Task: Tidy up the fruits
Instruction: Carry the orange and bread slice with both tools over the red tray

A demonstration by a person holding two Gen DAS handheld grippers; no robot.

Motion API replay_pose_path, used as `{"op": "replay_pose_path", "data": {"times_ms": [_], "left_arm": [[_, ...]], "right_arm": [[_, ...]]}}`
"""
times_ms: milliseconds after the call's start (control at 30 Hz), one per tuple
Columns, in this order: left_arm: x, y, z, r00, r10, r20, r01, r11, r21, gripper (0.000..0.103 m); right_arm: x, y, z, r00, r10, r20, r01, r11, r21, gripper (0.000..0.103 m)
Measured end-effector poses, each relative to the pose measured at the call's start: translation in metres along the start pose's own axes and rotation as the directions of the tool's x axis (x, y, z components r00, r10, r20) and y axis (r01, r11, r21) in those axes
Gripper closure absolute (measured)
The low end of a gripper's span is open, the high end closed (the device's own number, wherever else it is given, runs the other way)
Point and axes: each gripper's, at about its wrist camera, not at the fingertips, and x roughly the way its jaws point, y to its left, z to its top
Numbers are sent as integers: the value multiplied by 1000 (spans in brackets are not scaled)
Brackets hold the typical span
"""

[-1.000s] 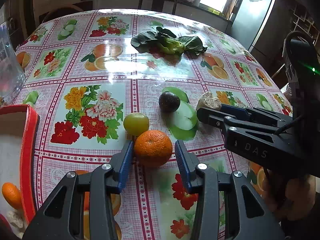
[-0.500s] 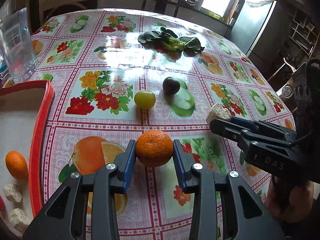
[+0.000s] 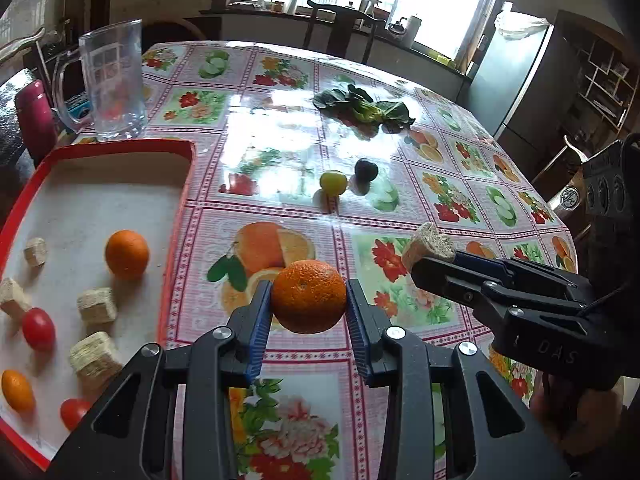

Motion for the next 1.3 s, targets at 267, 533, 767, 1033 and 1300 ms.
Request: {"op": "replay_pose_path", "data": {"times_ms": [267,533,767,1033,1300], "left_arm": [[-33,40,-20,998,55,28,-53,996,-66,70],[-60,68,-41,994,97,48,-92,991,-98,70],[-81,92,-56,989,130,63,-121,983,-135,70],[-96,122,-68,983,174,66,-160,971,-177,70],[-104,143,-80,978,199,62,-182,961,-208,70]], "right_arm": [[-2,42,-15,999,44,-9,-44,998,-39,66],[-6,75,-27,997,76,-15,-77,994,-76,66],[-3,99,-36,994,107,-29,-109,989,-102,66],[8,126,-44,989,134,-64,-142,981,-136,66],[21,154,-50,983,156,-99,-171,969,-177,66]]}}
